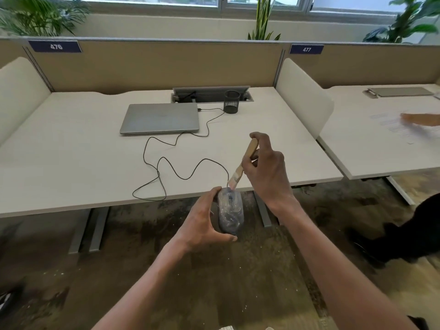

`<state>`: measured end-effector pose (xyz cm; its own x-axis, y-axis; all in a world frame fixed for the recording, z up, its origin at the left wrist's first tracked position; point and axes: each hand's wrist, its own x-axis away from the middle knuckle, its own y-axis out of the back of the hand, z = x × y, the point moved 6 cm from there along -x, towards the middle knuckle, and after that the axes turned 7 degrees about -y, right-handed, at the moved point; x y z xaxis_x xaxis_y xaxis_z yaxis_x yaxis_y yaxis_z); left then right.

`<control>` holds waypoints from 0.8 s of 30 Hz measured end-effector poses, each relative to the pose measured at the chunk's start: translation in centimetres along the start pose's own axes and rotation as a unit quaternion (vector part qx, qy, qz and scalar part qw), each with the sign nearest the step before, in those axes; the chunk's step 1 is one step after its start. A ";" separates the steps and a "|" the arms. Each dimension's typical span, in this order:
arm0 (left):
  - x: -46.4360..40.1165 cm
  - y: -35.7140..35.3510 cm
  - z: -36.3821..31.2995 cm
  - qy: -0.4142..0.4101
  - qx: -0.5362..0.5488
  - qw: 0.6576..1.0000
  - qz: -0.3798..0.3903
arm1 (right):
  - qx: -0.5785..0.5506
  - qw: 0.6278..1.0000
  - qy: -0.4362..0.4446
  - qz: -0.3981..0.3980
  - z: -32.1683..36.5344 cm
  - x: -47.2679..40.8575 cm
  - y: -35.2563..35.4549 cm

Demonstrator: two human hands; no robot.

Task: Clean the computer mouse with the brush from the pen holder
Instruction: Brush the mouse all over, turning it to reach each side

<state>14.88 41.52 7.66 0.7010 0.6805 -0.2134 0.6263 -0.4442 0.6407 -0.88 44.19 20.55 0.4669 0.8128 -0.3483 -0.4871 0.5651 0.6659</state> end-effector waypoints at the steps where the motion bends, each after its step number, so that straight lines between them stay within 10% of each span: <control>1: -0.1 -0.2 -0.3 0.000 0.001 1.000 -0.003 | -0.002 1.000 0.001 0.006 -0.1 0.0 0.1; 24: -0.1 -4.6 -4.8 0.004 -0.019 0.999 -0.030 | -0.032 0.996 0.019 0.080 -4.3 -0.2 5.2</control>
<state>10.26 46.31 8.29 0.6600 0.7096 -0.2469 0.6536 -0.3803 0.6543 -6.70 47.60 21.27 0.3527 0.8971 -0.2663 -0.5997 0.4351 0.6716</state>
